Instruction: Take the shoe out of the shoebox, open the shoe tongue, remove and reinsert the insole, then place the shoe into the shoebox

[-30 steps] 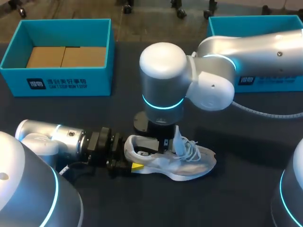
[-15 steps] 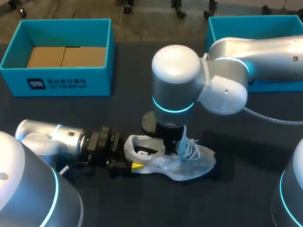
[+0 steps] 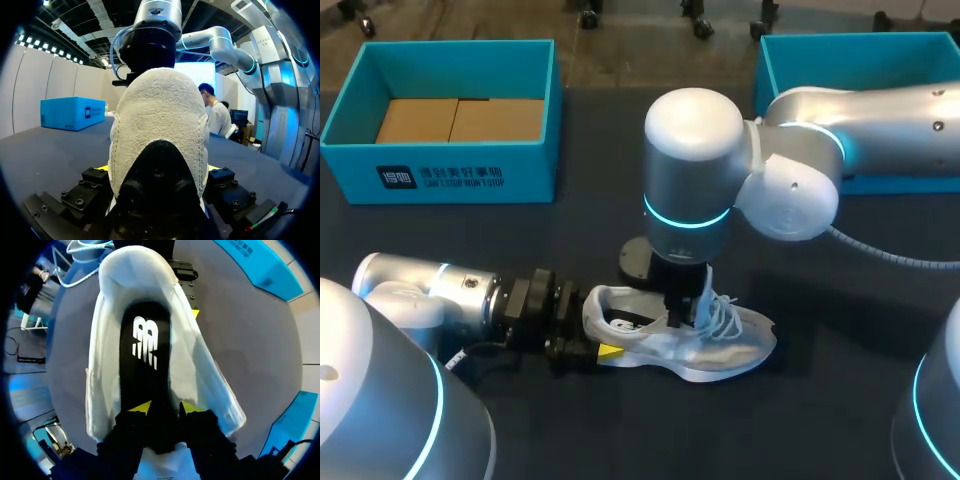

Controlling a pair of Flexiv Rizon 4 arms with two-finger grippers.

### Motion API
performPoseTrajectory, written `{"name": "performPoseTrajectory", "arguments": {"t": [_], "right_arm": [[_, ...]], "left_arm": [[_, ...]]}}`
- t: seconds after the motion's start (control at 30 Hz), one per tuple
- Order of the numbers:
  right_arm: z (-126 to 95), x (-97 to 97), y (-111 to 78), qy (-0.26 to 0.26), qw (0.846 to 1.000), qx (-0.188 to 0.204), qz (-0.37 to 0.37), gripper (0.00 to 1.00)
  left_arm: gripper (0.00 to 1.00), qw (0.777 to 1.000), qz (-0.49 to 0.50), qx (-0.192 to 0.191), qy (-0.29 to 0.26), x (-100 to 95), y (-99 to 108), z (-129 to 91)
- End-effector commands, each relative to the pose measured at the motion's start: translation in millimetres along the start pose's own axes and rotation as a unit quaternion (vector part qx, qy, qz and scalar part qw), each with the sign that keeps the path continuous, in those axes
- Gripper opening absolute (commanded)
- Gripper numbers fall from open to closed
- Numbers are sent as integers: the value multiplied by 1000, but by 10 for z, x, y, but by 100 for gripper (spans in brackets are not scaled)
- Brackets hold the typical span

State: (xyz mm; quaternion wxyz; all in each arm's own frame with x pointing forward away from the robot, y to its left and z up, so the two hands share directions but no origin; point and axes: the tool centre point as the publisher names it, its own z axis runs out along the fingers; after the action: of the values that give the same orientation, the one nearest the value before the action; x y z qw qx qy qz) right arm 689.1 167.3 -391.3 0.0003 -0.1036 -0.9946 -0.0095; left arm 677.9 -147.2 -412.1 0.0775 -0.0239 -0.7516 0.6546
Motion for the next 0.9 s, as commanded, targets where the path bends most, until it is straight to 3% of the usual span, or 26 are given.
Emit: {"name": "performPoseTrajectory", "arguments": {"t": [0.03,0.47,0.67,0.8,0.9], "right_arm": [[85,48,87,-1,1000,-2,-7,37],[219,135,111,63,998,18,-2,35],[251,287,64,95,995,19,7,21],[251,385,15,103,994,11,14,0],[212,421,-29,101,995,6,21,0]], "left_arm": [[0,1000,0,0,-1,6,7,7],[0,1000,0,0,-1,6,7,7],[0,1000,0,0,-1,6,7,7],[0,1000,0,0,-1,6,7,7],[0,1000,0,0,-1,6,7,7]]}}
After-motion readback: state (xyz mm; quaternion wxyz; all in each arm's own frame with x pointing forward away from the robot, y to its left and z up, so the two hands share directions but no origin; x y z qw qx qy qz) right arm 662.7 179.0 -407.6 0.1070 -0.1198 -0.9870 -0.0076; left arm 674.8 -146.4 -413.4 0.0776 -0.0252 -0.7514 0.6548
